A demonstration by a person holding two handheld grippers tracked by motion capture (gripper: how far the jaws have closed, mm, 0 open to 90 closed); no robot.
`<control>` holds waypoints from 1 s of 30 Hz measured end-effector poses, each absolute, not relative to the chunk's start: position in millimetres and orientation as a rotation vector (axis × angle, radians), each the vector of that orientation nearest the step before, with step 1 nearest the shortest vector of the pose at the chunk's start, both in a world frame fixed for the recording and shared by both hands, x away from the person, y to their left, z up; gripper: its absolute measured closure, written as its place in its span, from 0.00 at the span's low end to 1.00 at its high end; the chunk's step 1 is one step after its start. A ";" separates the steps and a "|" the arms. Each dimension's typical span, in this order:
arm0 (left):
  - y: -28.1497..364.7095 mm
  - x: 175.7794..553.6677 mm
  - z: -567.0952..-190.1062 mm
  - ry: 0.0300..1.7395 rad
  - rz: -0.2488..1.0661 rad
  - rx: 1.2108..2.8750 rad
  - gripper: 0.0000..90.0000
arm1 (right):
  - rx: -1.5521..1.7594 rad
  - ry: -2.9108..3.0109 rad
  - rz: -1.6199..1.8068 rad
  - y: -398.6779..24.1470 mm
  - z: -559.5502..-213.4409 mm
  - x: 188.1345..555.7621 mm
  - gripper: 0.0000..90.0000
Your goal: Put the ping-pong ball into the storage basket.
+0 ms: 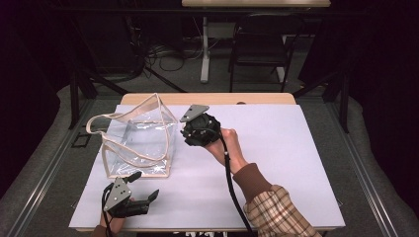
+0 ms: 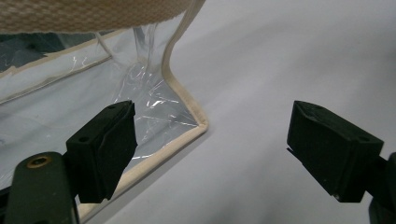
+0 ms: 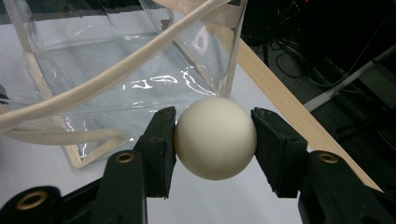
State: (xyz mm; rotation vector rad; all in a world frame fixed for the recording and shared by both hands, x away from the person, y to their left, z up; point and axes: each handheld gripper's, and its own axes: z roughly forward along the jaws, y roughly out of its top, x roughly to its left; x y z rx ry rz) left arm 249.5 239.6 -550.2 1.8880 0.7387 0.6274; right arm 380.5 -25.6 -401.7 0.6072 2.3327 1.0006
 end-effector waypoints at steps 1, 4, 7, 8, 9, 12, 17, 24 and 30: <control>239.6 249.7 -550.2 0.737 0.629 1.888 0.18 | 0.609 2.332 1.002 -25.3 -401.1 380.3 0.57; 239.7 249.7 -550.3 0.739 0.627 1.888 0.18 | 0.606 2.332 1.003 -24.0 -399.2 380.4 0.57; 239.8 249.6 -550.3 0.738 0.627 1.888 0.18 | 0.608 2.329 1.002 -22.4 -396.9 380.7 0.57; 239.8 249.6 -550.3 0.738 0.627 1.888 0.18 | 0.601 2.327 1.005 -22.1 -396.6 381.1 0.57; 239.8 249.6 -550.3 0.739 0.627 1.888 0.18 | 0.600 2.328 1.004 -21.7 -396.3 381.1 0.57; 239.7 249.7 -550.3 0.738 0.627 1.888 0.18 | 0.594 2.332 0.995 -20.0 -394.9 380.8 0.57; 239.8 249.8 -550.4 0.740 0.627 1.888 0.18 | 0.590 2.330 0.997 -18.3 -392.7 381.5 0.57; 239.8 249.8 -550.4 0.741 0.627 1.887 0.18 | 0.585 2.334 0.995 -15.4 -390.0 381.8 0.57; 239.9 249.8 -550.4 0.741 0.627 1.887 0.18 | 0.578 2.333 0.994 -13.2 -387.6 382.2 0.57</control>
